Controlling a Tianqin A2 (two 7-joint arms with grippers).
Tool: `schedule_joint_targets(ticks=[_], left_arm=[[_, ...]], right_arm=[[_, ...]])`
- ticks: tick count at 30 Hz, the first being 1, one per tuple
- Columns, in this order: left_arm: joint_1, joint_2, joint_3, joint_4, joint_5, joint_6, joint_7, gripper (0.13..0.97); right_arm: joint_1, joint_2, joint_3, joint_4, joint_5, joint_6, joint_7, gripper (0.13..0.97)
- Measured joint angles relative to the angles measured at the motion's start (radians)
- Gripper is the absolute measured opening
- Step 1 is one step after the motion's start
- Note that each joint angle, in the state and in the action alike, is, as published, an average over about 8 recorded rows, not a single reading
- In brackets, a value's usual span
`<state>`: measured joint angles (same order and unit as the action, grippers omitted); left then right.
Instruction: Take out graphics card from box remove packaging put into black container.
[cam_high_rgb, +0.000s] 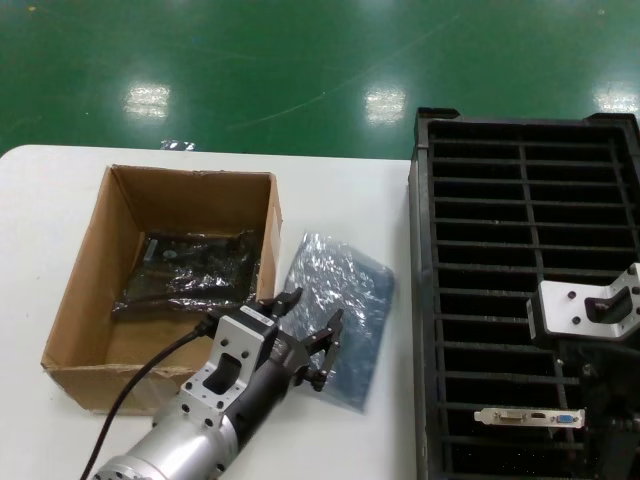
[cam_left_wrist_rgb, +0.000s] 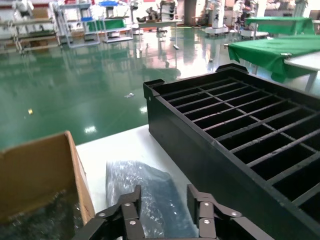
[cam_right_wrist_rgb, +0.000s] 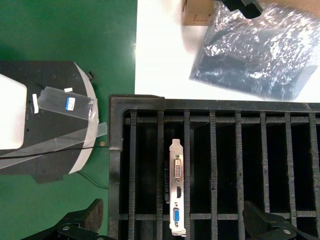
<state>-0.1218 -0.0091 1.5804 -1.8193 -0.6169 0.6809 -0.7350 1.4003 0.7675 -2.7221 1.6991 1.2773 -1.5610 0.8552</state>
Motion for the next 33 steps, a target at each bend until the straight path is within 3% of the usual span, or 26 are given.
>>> schedule_joint_targets(ticks=[5, 9, 12, 15, 18, 22, 33], left_arm=[[0.007, -0.024, -0.018, -0.062, -0.010, 0.012, 0.096, 0.337], [0.011, -0.078, -0.010, -0.139, -0.046, -0.014, 0.204, 0.434], [0.007, -0.146, 0.028, -0.187, -0.090, -0.092, 0.318, 0.507], [0.001, -0.215, 0.077, -0.215, -0.118, -0.208, 0.445, 0.558], [-0.003, -0.255, 0.108, -0.224, -0.126, -0.291, 0.529, 0.635], [0.000, -0.267, 0.115, -0.216, -0.148, -0.326, 0.560, 0.739], [0.016, -0.268, 0.100, -0.158, -0.284, -0.366, 0.576, 0.888]], right_arm=[[-0.001, 0.000, 0.001, 0.000, 0.000, 0.000, 0.000, 0.966], [-0.001, 0.000, 0.001, 0.000, -0.001, -0.001, 0.000, 0.966], [-0.001, 0.000, 0.002, 0.000, -0.001, -0.001, 0.000, 0.966], [-0.001, 0.000, 0.001, 0.000, -0.001, -0.001, 0.000, 0.966], [-0.009, -0.003, 0.008, -0.001, 0.003, 0.009, -0.005, 0.966], [-0.042, -0.014, 0.033, -0.003, 0.015, 0.044, -0.024, 0.966], [-0.221, -0.074, 0.177, -0.016, 0.082, 0.244, -0.134, 0.966]])
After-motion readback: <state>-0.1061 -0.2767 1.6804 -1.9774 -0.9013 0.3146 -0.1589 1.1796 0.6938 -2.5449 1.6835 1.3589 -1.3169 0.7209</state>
